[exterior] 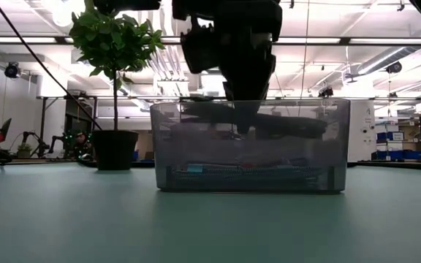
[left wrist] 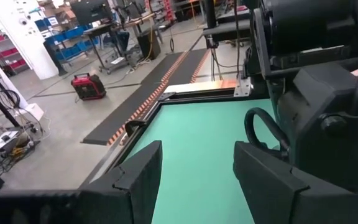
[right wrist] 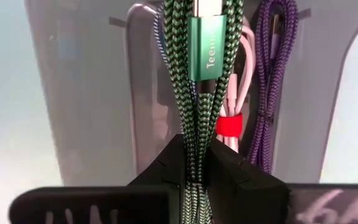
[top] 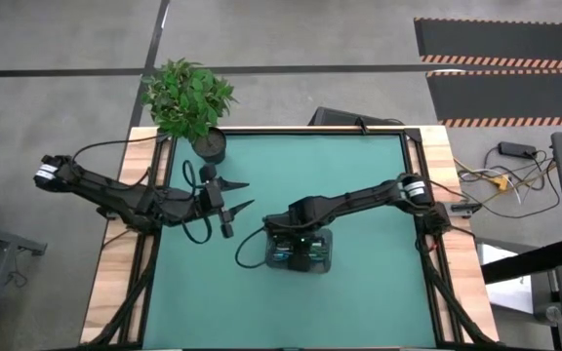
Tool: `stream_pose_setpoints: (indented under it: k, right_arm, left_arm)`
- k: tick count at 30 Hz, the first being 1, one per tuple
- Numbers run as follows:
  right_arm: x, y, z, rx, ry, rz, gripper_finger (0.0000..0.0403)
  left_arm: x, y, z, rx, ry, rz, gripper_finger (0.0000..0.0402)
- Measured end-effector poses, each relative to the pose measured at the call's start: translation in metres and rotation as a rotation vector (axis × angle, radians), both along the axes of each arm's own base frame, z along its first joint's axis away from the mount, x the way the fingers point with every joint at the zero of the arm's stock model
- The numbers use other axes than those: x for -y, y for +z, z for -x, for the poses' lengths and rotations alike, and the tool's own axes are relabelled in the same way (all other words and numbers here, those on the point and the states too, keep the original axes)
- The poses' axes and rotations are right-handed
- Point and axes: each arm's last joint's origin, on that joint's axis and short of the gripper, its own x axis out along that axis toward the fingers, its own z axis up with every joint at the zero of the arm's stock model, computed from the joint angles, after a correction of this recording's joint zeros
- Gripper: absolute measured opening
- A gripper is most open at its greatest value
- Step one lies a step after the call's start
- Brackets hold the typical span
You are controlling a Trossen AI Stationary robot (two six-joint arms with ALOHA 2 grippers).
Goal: Pick and place USB-C Cables
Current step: Put the black green charger cable into the black bin, then return to Home Position
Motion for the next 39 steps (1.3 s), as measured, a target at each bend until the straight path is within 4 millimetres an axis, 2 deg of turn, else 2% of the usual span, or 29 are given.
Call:
stream_pose_setpoints:
  k: [15,24,27,35,39]
  right_arm:
    - [-0.001,-0.01,-0.005,0.001,0.016,0.0,0.0028]
    - [-0.007,-0.016,-0.007,0.003,0.064,-0.066,0.0031]
    - [-0.01,-0.016,-0.008,0.024,0.08,-0.064,0.0048]
    - [-0.012,-0.015,-0.008,0.03,0.087,-0.064,0.0133]
    - [-0.01,-0.002,-0.004,0.053,0.103,-0.061,0.0158]
  left_arm:
    - [0.0,0.0,0.0,-0.002,-0.001,-0.002,0.0185]
    - [0.0,0.0,0.0,-0.002,-0.001,-0.002,0.0185]
    - [0.0,0.0,0.0,-0.002,-0.001,-0.002,0.0185]
    - [0.0,0.0,0.0,-0.002,-0.001,-0.002,0.0185]
    - [0.0,0.0,0.0,-0.002,-0.002,-0.002,0.0185]
